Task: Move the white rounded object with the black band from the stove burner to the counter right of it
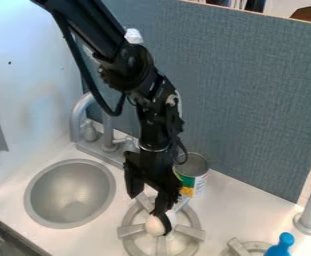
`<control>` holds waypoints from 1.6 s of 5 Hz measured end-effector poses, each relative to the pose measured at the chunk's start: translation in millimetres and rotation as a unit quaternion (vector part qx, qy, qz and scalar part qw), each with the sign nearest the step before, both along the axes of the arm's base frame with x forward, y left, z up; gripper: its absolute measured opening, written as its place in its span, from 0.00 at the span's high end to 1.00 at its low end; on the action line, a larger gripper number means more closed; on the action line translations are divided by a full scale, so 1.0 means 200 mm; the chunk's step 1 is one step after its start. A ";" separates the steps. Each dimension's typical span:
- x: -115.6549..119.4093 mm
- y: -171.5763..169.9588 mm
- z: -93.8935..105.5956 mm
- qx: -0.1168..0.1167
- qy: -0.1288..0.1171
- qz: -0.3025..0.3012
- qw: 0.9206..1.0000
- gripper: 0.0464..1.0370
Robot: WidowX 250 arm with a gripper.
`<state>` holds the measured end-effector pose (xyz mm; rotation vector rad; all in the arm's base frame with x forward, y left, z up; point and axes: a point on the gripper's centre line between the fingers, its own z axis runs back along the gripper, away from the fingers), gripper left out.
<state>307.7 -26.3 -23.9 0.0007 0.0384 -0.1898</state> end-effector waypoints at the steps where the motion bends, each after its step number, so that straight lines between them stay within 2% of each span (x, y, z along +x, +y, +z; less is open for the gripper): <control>1: 0.03 -0.01 -0.01 -0.004 -0.002 -0.007 1.000 0.04; 3: 0.06 0.01 -0.13 0.014 0.045 -0.004 0.999 0.04; 4: 0.06 0.00 -0.17 0.010 0.062 0.001 0.998 0.04; 5: 0.07 -0.02 -0.21 -0.003 0.063 0.008 0.998 0.04; 6: 0.06 -0.03 -0.24 -0.005 0.064 0.016 0.998 0.04; 8: 0.06 -0.03 -0.31 0.009 0.072 0.028 0.997 0.07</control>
